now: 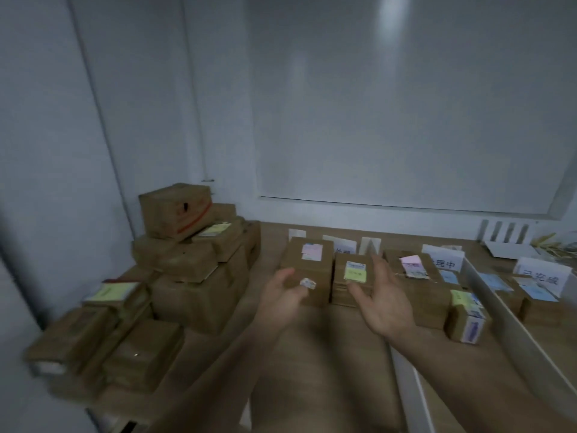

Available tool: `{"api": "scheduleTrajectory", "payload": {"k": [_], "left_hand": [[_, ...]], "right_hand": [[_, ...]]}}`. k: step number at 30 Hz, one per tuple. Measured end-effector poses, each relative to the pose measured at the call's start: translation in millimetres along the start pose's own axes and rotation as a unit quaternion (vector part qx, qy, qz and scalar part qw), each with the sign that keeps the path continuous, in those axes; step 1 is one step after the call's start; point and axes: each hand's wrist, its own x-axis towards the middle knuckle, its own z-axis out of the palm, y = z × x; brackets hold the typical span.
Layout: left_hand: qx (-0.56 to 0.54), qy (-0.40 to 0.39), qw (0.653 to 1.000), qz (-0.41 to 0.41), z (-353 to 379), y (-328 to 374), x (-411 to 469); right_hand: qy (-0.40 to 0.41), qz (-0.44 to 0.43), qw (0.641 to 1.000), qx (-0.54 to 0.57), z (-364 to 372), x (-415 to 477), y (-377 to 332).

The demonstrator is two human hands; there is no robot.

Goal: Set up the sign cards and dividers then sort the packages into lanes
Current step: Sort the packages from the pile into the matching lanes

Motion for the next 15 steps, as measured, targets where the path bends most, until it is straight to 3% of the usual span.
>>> {"api": "scheduleTrajectory", "payload": {"k": [15], "left_hand": [[0.029, 0.101, 0.994, -0.008, -212, -40, 34]], "right_hand": [[-0.070, -0.058, 0.996, 0.016, 160, 14, -169]]}}
